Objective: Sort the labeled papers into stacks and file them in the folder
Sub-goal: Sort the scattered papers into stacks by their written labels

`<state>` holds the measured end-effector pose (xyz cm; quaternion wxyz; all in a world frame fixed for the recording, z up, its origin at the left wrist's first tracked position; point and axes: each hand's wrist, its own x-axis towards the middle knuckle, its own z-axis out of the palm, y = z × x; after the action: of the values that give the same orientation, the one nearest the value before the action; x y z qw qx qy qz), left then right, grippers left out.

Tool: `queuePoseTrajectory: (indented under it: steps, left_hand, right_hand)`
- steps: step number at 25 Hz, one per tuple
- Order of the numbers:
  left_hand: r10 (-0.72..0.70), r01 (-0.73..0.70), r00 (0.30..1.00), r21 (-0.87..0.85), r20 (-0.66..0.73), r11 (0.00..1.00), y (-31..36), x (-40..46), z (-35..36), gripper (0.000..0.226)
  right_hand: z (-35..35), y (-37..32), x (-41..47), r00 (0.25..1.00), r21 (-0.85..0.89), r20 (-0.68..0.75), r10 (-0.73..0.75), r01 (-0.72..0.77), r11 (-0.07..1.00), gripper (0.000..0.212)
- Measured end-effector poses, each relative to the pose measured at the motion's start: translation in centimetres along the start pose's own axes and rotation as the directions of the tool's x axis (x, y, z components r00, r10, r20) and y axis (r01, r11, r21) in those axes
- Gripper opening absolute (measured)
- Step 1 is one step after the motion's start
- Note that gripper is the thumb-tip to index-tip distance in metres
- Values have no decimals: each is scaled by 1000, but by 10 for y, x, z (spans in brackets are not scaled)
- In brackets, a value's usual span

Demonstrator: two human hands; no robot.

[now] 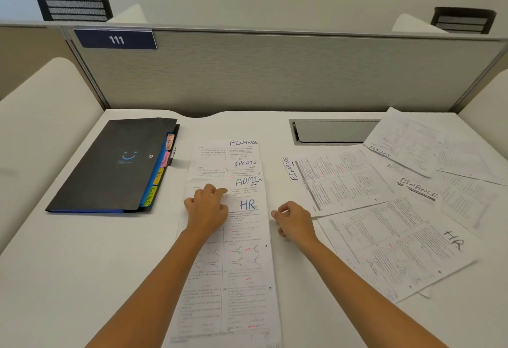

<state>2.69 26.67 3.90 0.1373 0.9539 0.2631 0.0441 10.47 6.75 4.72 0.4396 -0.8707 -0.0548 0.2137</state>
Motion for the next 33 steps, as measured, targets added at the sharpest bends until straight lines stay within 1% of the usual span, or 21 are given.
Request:
queuePoseTrajectory:
  steps: [2,4,5,6,8,9,11,13,15,18,20,21,23,24,25,27,28,29,30,31,33]
  left_hand:
    - [5,-7,998,-41,-59,999,2,-14,5,47]
    - [47,-55,991,-68,-126,996,13,-35,11,49]
    - [60,-70,990,-78,-130,995,22,-47,14,53]
    - [52,-60,995,-89,-89,994,34,-60,16,59]
    - [-1,5,999,-101,37,995,56,-86,24,77]
    - [-34,40,997,-91,71,995,65,-96,29,84]
    - [-92,96,994,-78,62,992,84,-111,40,87]
    - [-108,105,994,-84,-31,991,103,-120,46,79]
    - [-60,51,995,-114,-80,992,127,-124,51,71]
    - [89,-91,996,-163,-21,982,183,-130,62,69]
    - [154,-146,987,-132,52,981,218,-134,78,76]
    - [155,-144,984,-117,89,983,230,-136,88,81]
    - [120,-114,984,-54,129,992,246,-139,105,85]
    - [104,-105,985,2,141,994,249,-140,108,82]
    - [86,-93,984,38,154,995,252,-142,111,78]
    - [62,-72,986,62,158,995,254,-143,115,70]
    - [59,-70,988,71,145,995,254,-144,116,69]
    - [56,-65,991,77,118,995,255,-144,118,69]
    - [59,-65,995,74,83,995,256,-144,119,70]
    - [59,-62,997,70,48,996,257,-145,121,71]
    - [45,-47,999,73,25,996,258,-146,123,74]
  right_hand:
    - [-13,3,0,1000,27,-19,-11,12,1000,17]
    - [-28,10,2,998,43,-43,-51,53,998,15]
    - [-38,15,3,996,41,-62,-69,72,997,15]
    - [-49,20,4,993,39,-80,-86,89,995,14]
    - [-74,33,6,987,29,-122,-107,112,993,15]
    - [-87,42,6,982,18,-146,-116,120,993,16]
    - [-118,66,9,973,-15,-191,-126,126,992,19]
    - [-149,92,12,960,-68,-250,-128,115,991,23]
    - [-182,118,16,935,-142,-340,-101,55,988,26]
    - [-230,150,21,900,-241,-436,0,-117,963,35]
    - [-257,164,23,895,-286,-434,107,-249,925,50]
    - [-268,170,24,896,-334,-421,139,-295,895,58]
    - [-288,178,28,910,-398,-384,159,-318,860,69]
    - [-297,182,31,925,-373,-348,155,-288,882,70]
    - [-307,185,35,943,-301,-302,142,-236,924,67]
    - [-324,189,42,966,-123,-227,123,-154,980,49]
    - [-331,189,45,968,-62,-212,133,-149,987,37]
    - [-337,188,48,968,-7,-197,155,-160,987,26]
    - [-343,187,50,966,58,-177,191,-183,981,23]
    - [-348,184,50,960,144,-135,245,-226,964,24]
    - [-357,177,45,940,300,9,341,-328,896,28]
